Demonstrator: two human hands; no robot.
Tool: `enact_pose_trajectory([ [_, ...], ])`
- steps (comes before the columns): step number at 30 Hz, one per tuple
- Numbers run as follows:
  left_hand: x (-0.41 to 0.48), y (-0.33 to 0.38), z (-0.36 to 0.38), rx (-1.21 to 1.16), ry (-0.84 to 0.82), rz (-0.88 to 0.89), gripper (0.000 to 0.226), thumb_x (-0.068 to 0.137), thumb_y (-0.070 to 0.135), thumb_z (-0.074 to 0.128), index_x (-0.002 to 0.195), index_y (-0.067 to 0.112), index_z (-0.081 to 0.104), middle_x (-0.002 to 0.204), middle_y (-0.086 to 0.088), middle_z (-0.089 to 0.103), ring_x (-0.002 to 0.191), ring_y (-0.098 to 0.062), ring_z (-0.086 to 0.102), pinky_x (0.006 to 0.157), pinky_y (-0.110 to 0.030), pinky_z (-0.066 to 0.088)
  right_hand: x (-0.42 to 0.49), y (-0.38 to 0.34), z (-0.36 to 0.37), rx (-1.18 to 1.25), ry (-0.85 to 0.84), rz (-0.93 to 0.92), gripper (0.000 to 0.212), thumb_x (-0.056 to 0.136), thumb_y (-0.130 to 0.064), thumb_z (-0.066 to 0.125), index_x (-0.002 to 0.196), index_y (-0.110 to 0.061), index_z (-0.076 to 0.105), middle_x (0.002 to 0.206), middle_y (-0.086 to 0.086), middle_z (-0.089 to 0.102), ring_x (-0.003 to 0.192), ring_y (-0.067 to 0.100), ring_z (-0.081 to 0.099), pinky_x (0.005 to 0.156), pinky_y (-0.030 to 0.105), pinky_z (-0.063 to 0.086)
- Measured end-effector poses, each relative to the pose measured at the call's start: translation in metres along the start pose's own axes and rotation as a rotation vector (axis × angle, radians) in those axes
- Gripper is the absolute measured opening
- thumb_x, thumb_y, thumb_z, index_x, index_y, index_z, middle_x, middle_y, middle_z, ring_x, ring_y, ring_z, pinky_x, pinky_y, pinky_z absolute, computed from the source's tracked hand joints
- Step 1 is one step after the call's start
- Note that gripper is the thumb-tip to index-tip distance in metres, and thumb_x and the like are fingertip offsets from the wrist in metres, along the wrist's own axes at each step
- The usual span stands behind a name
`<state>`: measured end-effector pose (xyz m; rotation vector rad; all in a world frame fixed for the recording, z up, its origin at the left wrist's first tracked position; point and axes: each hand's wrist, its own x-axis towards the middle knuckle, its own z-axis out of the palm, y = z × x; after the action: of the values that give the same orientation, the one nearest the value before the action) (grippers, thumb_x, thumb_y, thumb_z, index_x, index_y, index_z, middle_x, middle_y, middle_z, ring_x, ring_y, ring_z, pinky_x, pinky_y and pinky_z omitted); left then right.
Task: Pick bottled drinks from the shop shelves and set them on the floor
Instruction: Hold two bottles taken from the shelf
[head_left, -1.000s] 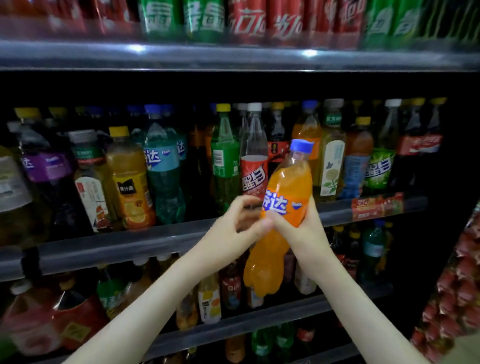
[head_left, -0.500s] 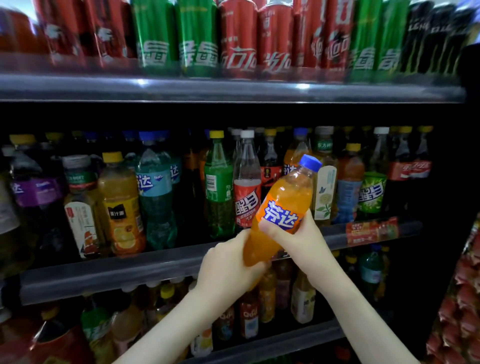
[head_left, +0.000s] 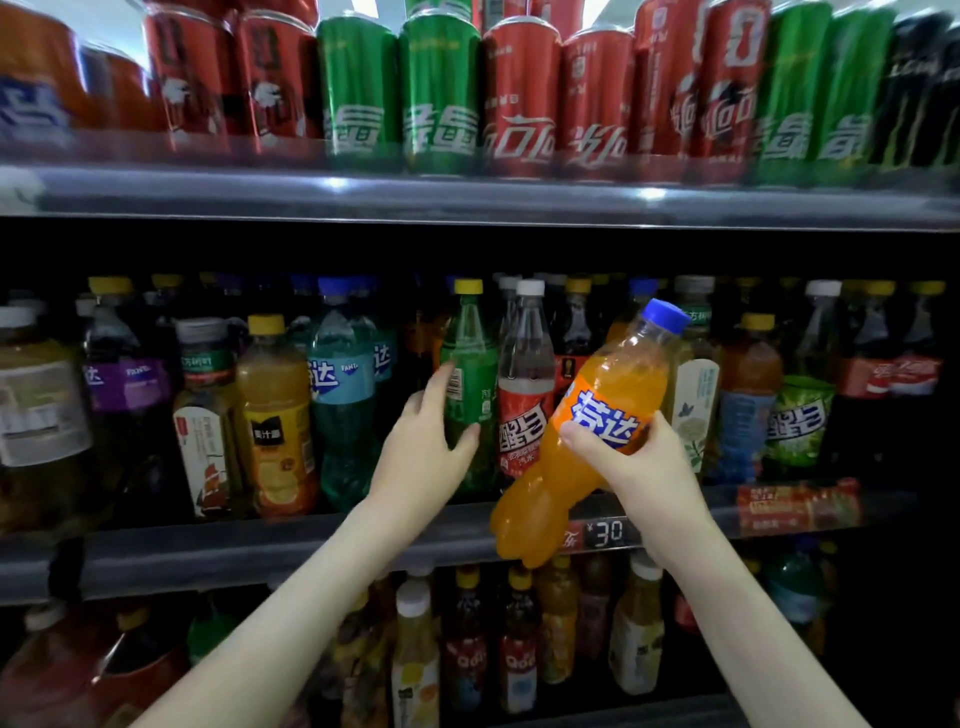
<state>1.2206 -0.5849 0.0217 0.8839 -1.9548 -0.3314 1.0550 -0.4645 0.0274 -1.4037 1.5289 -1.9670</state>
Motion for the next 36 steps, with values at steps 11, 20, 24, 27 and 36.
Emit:
enact_pose_trajectory([
  [11, 0.024, -0.003, 0.028, 0.104, 0.036, -0.044, 0.1, 0.09, 0.037, 0.063, 0.144, 0.046, -0.021, 0.124, -0.018, 0.056, 0.085, -0.025, 0.067, 0.065, -0.025, 0.044, 0.004, 0.009, -0.002, -0.02, 0.012, -0.017, 0.062, 0.047, -0.064, 0.076, 0.101, -0.039, 0.057, 0.091, -0.032, 0.066, 0.085, -0.01, 0.064, 0.055, 0.005, 0.047],
  [20, 0.026, -0.007, 0.036, 0.038, 0.023, -0.194, 0.109, 0.083, 0.044, 0.067, 0.148, 0.031, -0.02, 0.125, -0.015, 0.056, 0.103, -0.032, 0.063, 0.077, -0.036, 0.05, 0.003, 0.005, 0.015, -0.032, 0.024, -0.052, 0.058, 0.05, -0.061, 0.077, 0.099, -0.037, 0.06, 0.092, -0.027, 0.069, 0.084, -0.005, 0.066, 0.059, 0.012, 0.05],
  [24, 0.018, -0.012, 0.034, -0.031, 0.056, -0.186, 0.094, 0.081, 0.04, 0.069, 0.149, 0.019, 0.009, 0.123, -0.007, 0.059, 0.104, -0.025, 0.062, 0.072, -0.026, 0.046, -0.003, 0.004, 0.018, -0.046, 0.062, -0.081, 0.057, 0.05, -0.062, 0.075, 0.098, -0.037, 0.059, 0.091, -0.029, 0.067, 0.083, -0.007, 0.065, 0.057, 0.011, 0.049],
  [27, -0.003, -0.02, 0.023, -0.186, 0.146, -0.163, 0.083, 0.076, 0.037, 0.074, 0.141, 0.022, 0.026, 0.105, 0.015, 0.058, 0.094, -0.006, 0.061, 0.064, -0.004, 0.039, -0.005, 0.003, 0.016, -0.032, 0.135, -0.122, 0.058, 0.051, -0.063, 0.074, 0.1, -0.035, 0.058, 0.091, -0.029, 0.067, 0.083, -0.008, 0.064, 0.066, 0.014, 0.047],
  [36, -0.041, -0.021, -0.044, -0.394, 0.509, 0.068, 0.061, 0.073, 0.023, 0.08, 0.116, 0.035, 0.038, 0.106, 0.021, 0.057, 0.099, 0.018, 0.055, 0.076, 0.001, 0.042, 0.004, -0.005, 0.051, 0.057, 0.176, -0.272, 0.075, 0.061, -0.054, 0.076, 0.123, -0.019, 0.052, 0.101, -0.014, 0.067, 0.093, -0.002, 0.065, 0.078, 0.011, 0.05],
])
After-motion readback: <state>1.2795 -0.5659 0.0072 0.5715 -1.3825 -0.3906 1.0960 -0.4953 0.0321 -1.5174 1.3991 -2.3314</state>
